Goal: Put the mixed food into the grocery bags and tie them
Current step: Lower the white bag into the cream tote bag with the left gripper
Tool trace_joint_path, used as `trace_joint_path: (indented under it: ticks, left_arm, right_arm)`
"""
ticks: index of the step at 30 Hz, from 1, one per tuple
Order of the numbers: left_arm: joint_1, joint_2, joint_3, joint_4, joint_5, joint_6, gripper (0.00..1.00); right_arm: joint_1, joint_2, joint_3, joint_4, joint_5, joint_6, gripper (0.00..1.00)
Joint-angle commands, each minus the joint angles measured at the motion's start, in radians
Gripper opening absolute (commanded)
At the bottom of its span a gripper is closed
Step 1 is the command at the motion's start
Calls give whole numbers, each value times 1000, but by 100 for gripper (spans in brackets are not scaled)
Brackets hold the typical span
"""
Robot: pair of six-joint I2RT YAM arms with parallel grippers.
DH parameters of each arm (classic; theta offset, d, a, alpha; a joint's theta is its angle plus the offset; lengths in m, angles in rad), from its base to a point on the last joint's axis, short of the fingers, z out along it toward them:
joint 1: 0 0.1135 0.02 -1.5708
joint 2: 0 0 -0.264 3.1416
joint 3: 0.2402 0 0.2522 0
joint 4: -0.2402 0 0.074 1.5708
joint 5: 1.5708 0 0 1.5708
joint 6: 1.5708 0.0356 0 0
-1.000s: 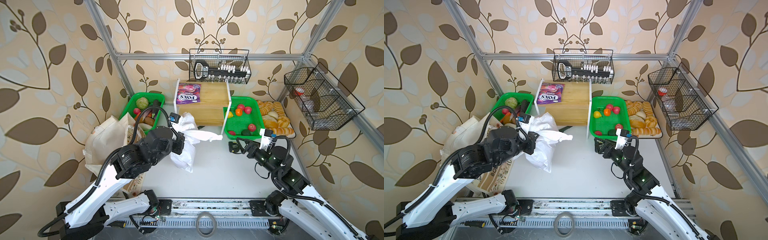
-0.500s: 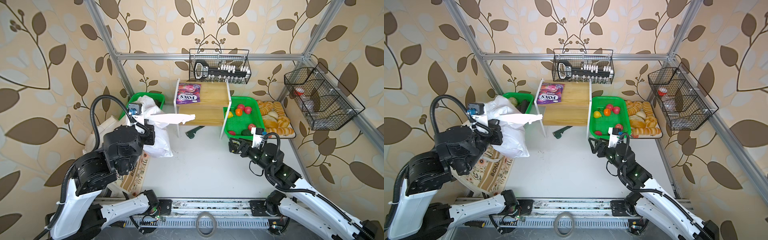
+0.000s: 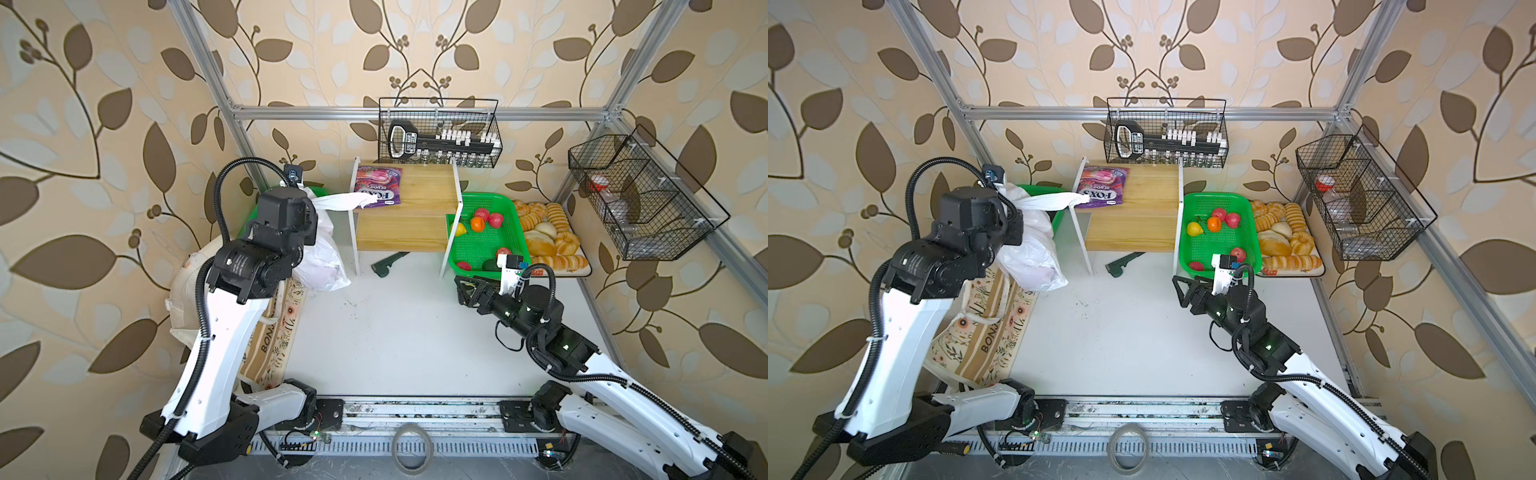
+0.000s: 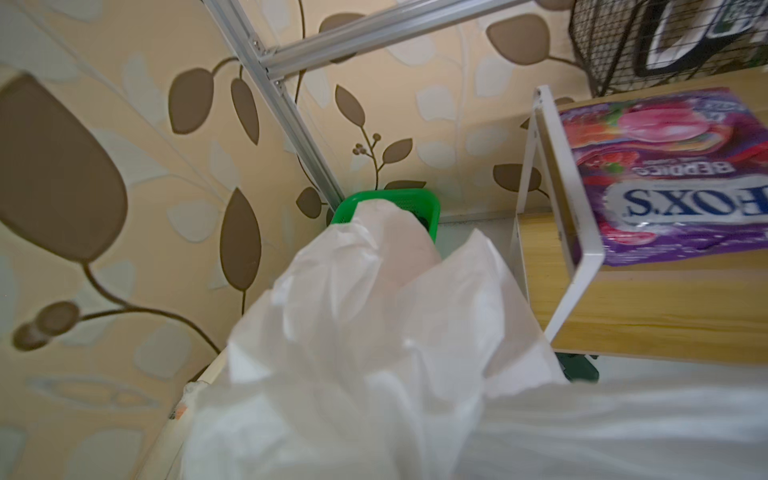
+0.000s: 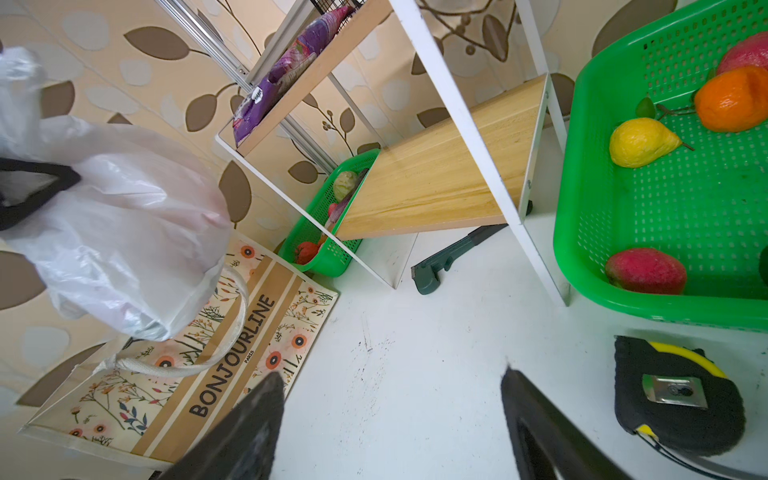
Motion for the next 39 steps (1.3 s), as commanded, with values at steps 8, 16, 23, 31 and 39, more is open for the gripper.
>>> trace_joint_path:
  ticks: [8, 16, 23, 31, 39]
  left_arm:
    - [391, -11, 215, 78, -2, 37, 0]
    - [689, 4, 131, 112, -52, 40, 0]
    - [719, -83, -91, 137, 121, -87, 0]
    - [709, -218, -442, 193, 282, -249, 0]
    - [709, -235, -563, 161, 580, -387, 0]
  right_arm:
    - [6, 24, 61, 5, 13, -52, 82]
    - [7, 85, 101, 19, -31, -53, 82]
    - [6, 82, 101, 3, -32, -52, 82]
    - [6, 66, 104, -35, -53, -79, 81]
    - [5, 40, 97, -48, -45, -81, 82]
